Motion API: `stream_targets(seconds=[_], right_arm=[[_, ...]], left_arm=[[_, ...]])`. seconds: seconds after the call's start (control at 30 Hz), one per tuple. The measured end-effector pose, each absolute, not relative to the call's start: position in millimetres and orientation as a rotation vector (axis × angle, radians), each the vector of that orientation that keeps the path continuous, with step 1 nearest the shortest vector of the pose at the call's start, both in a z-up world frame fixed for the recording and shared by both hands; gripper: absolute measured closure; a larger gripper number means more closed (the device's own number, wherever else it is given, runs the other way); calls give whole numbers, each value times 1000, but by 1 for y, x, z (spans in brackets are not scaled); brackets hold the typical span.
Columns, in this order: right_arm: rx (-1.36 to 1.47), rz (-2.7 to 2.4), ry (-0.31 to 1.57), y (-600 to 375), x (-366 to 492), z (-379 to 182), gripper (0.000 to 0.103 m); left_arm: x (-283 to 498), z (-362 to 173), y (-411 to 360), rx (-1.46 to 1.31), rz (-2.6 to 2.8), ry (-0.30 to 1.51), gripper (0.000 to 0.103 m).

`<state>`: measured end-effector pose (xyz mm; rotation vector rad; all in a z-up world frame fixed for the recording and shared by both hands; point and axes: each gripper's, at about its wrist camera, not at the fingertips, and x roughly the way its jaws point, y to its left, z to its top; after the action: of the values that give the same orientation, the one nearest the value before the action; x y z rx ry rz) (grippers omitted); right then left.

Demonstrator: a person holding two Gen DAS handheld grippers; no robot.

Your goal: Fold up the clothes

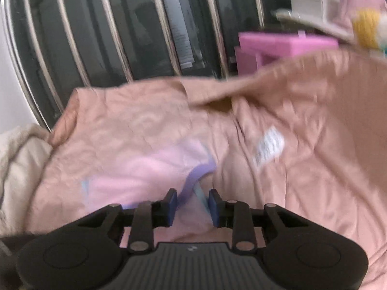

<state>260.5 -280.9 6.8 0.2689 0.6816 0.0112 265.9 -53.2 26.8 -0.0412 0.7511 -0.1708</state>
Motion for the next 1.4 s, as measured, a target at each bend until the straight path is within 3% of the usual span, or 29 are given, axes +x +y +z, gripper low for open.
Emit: stream_targets(seconds=[0.1, 0.13, 0.17, 0.23, 0.27, 0.33, 0.43, 0.47, 0.57, 0.7, 0.87, 0.9, 0.93, 1.13, 1.17, 1.23, 1.33, 1.4], right_arm=[[283, 6, 693, -280, 252, 6, 83], [284, 10, 693, -279, 249, 9, 83], [291, 7, 681, -280, 247, 12, 82], [308, 1, 655, -285, 244, 16, 81], [325, -3, 649, -288, 244, 15, 81], [371, -9, 653, -297, 247, 11, 81], [399, 15, 651, -302, 249, 8, 81], [394, 19, 653, -302, 250, 7, 81], [405, 43, 673, -301, 254, 3, 95], [427, 87, 704, -297, 251, 4, 97], [358, 80, 735, -281, 238, 10, 96], [331, 62, 739, -279, 237, 11, 88], [310, 47, 739, -278, 236, 13, 84], [381, 109, 596, -284, 229, 27, 83], [396, 129, 580, -284, 231, 27, 83], [387, 140, 605, -281, 238, 18, 83], [309, 109, 677, -271, 244, 6, 85], [266, 93, 692, -268, 242, 6, 85]], left_arm=[[266, 34, -39, -111, -208, 776, 95], [260, 35, -42, -120, -272, 788, 84], [254, 35, -50, -92, -302, 773, 66], [241, 33, -68, -21, -339, 729, 51], [235, 32, -77, 15, -357, 707, 50], [228, 28, -94, 80, -380, 682, 52], [235, 16, -103, 96, -355, 699, 94], [237, 15, -100, 80, -351, 703, 98], [243, 16, -87, 12, -345, 728, 100], [246, 23, -73, -14, -298, 707, 100], [244, 24, -57, -26, -288, 728, 96], [241, 23, -57, -3, -288, 731, 96], [237, 23, -56, 9, -285, 723, 91], [258, 40, -34, -287, -252, 702, 61], [265, 40, -36, -327, -240, 706, 60], [278, 32, -45, -318, -163, 725, 63], [280, 22, -60, -184, -136, 749, 84], [269, 16, -61, -96, -118, 724, 84]])
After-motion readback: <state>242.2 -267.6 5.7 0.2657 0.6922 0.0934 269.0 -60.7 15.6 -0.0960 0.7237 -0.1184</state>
